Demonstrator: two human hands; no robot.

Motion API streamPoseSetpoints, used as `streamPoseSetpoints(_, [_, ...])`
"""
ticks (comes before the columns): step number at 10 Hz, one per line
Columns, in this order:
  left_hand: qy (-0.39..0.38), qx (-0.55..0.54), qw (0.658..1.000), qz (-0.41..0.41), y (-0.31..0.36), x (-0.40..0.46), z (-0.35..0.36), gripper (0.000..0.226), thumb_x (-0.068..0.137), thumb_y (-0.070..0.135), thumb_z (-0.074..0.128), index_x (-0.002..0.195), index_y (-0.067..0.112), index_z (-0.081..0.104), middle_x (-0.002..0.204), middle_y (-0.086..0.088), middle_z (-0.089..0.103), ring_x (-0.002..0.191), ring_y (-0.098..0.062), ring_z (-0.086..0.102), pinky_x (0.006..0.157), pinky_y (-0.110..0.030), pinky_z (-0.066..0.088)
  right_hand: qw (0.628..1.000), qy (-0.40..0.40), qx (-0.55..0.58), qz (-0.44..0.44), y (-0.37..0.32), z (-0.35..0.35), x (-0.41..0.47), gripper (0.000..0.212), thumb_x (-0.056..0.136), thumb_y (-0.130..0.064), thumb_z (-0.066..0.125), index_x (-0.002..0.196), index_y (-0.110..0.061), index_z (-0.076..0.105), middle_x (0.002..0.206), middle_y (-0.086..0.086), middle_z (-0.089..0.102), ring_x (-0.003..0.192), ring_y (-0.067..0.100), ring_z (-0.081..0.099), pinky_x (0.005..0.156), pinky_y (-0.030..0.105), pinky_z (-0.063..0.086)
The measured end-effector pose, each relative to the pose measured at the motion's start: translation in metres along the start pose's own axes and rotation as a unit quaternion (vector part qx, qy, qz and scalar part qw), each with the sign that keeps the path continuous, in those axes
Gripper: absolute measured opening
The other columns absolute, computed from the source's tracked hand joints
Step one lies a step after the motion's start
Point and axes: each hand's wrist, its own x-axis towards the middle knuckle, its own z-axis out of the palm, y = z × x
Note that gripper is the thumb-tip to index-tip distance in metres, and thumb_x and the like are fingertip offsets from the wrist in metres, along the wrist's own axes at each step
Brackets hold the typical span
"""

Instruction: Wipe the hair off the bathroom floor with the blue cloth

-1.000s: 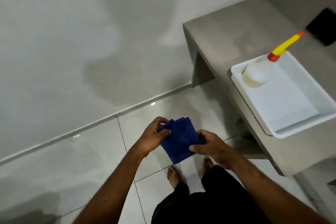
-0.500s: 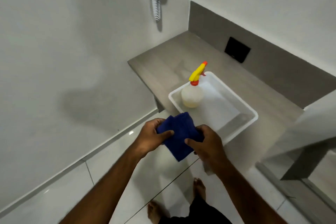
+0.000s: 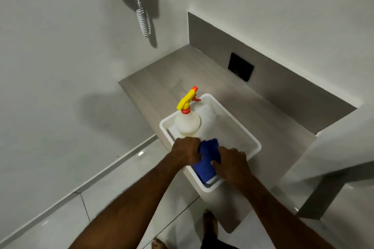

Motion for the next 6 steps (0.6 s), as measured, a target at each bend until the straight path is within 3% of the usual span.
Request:
streamPoseSetpoints(1, [-0.005, 0.091, 0.996, 0.014, 0.001, -0.005, 0.008, 0.031, 0.082, 0.033, 0.065, 0.101, 0.009, 0.064, 0.1, -0.011, 0.07, 0.094, -0.031, 0.065, 0.075, -0.034, 0.046, 0.993, -0.027, -0.101, -0.046, 0.002, 0.015, 0.003, 0.035, 0.095, -0.046, 0.049, 0.117, -0.02, 0.052, 0.105, 0.003, 0.066, 0.101, 0.023, 0.058, 0.092, 0.039, 0.037])
streamPoseSetpoints(3, [0.1, 0.1, 0.989, 0.033, 0.0, -0.011, 0.016, 0.062, 0.074, 0.038, 0.07, 0.125, 0.01, 0.05, 0.115, -0.012, 0.06, 0.102, -0.032, 0.055, 0.087, -0.043, 0.045, 0.989, -0.031, -0.144, -0.009, 0.002, 0.021, 0.008, 0.028, 0.09, -0.047, 0.054, 0.108, -0.024, 0.052, 0.102, -0.001, 0.066, 0.1, 0.021, 0.057, 0.097, 0.044, 0.035])
streamPoseSetpoints(4, [0.136, 0.095, 0.985, 0.043, -0.005, -0.016, 0.014, 0.045, 0.079, 0.041, 0.063, 0.114, 0.013, 0.057, 0.112, -0.01, 0.063, 0.1, -0.029, 0.055, 0.088, -0.04, 0.045, 0.991, -0.038, -0.125, 0.013, -0.001, 0.019, 0.006, 0.028, 0.089, -0.045, 0.055, 0.11, -0.025, 0.051, 0.105, -0.003, 0.066, 0.102, 0.021, 0.056, 0.098, 0.045, 0.035])
streamPoseSetpoints(6, [0.212, 0.087, 0.973, 0.039, -0.042, -0.041, -0.018, 0.045, 0.084, 0.044, 0.059, 0.116, 0.013, 0.062, 0.116, -0.009, 0.066, 0.106, -0.029, 0.058, 0.095, -0.041, 0.043, 0.988, -0.064, -0.123, 0.062, -0.025, -0.006, 0.005, 0.038, 0.084, -0.041, 0.065, 0.114, -0.021, 0.054, 0.115, 0.001, 0.064, 0.109, 0.023, 0.059, 0.097, 0.04, 0.043])
